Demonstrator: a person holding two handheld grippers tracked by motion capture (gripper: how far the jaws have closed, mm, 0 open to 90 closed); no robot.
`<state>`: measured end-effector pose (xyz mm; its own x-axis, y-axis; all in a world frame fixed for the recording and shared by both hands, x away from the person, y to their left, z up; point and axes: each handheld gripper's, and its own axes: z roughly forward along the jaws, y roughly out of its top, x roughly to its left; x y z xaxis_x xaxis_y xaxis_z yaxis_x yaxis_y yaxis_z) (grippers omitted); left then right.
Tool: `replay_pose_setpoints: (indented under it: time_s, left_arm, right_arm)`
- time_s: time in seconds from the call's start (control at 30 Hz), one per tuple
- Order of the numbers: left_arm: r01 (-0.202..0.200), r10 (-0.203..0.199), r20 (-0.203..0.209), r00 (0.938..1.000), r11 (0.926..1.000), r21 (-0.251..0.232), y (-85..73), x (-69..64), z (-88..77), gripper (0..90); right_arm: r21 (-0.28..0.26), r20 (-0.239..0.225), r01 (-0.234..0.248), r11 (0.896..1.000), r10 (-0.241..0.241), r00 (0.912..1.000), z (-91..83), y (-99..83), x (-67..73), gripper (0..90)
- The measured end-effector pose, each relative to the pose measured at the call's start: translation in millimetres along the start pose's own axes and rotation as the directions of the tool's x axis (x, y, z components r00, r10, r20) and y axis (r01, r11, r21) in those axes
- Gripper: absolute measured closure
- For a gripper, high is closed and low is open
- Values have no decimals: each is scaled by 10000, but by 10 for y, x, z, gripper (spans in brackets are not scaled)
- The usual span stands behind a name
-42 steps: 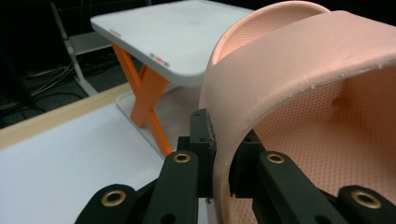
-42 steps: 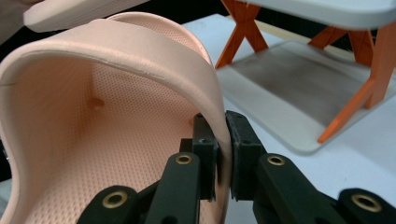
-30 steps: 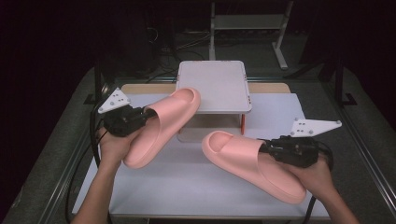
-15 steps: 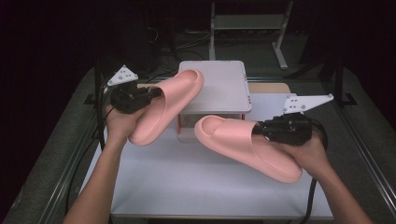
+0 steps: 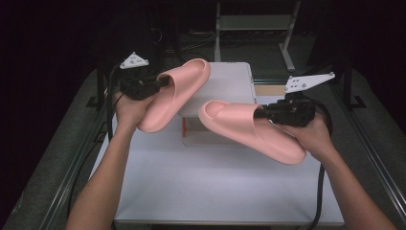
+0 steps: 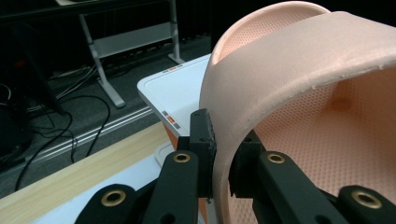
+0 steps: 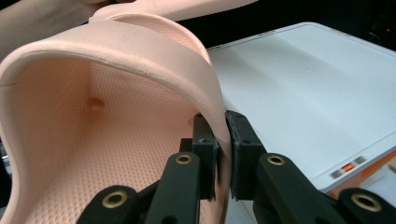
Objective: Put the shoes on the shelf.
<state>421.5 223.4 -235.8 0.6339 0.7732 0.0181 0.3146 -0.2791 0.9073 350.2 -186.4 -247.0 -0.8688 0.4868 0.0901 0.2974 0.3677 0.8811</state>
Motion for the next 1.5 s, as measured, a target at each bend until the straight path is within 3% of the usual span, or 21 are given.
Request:
replay_pose_setpoints:
  time_s: [0.33, 1.17, 1.5]
  left_arm:
    - [291, -290, -80, 9995, 9995, 123, 31, 77, 155, 818]
    - [370, -324, -559, 9979, 9958, 841, 289, 284, 508, 819]
    - [358, -272, -853, 9960, 9943, 1008, 365, 359, 590, 819]
  right_arm:
    - [242, 38, 173, 9996, -174, 9998, 114, 204, -140, 824]
    - [801, 566, -260, 9964, 215, 9982, 384, 615, -735, 825]
    - [1062, 945, -654, 9922, 554, 9940, 489, 622, -939, 825]
